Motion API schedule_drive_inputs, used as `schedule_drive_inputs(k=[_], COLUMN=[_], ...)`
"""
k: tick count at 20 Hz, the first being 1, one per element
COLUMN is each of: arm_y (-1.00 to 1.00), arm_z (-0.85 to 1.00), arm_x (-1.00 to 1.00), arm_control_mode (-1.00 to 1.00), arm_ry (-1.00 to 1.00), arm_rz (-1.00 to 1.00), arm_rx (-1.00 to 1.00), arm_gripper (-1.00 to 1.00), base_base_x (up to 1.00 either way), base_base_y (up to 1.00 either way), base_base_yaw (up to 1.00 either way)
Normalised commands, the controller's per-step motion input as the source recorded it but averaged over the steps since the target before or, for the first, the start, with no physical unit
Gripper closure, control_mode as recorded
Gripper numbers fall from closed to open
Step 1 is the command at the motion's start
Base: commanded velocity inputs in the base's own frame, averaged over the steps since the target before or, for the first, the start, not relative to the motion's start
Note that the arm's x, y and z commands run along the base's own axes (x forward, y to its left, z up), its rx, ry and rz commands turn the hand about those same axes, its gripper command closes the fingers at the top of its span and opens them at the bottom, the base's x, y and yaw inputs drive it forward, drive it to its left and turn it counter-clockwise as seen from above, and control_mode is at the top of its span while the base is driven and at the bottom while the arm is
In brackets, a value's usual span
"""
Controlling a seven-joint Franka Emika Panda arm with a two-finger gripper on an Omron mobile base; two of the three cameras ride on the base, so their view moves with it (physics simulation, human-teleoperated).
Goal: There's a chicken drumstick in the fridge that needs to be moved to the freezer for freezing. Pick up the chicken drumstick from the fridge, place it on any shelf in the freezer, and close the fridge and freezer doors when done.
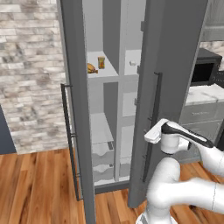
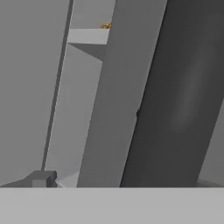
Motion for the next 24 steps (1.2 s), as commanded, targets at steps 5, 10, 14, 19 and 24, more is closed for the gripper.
schedule_drive_inputs(k=[5,10,14,19,24], arm_y=[0.16,0.0,-0.02,-0.11,-0.08], arm_z=[0.08,0.01,0.01,0.08,0.17], arm_x=[0.3,0.45,0.56,0.21,0.07], arm_control_mode=[-1.0,-1.0,-1.0,-1.0,-1.0], arm_ry=[0.12,0.07,0.03,0.0,0.0], arm_rz=[-0.13,-0.1,-0.04,-0.02,-0.05], arm_rx=[0.0,0.0,0.0,0.01,0.01], arm_gripper=[-1.0,-1.0,-1.0,-1.0,-1.0], base_base_x=[0.0,0.0,0.0,0.0,0.0], base_base_y=[0.0,0.0,0.0,0.0,0.0], base_base_yaw=[0.0,0.0,0.0,0.0,0.0])
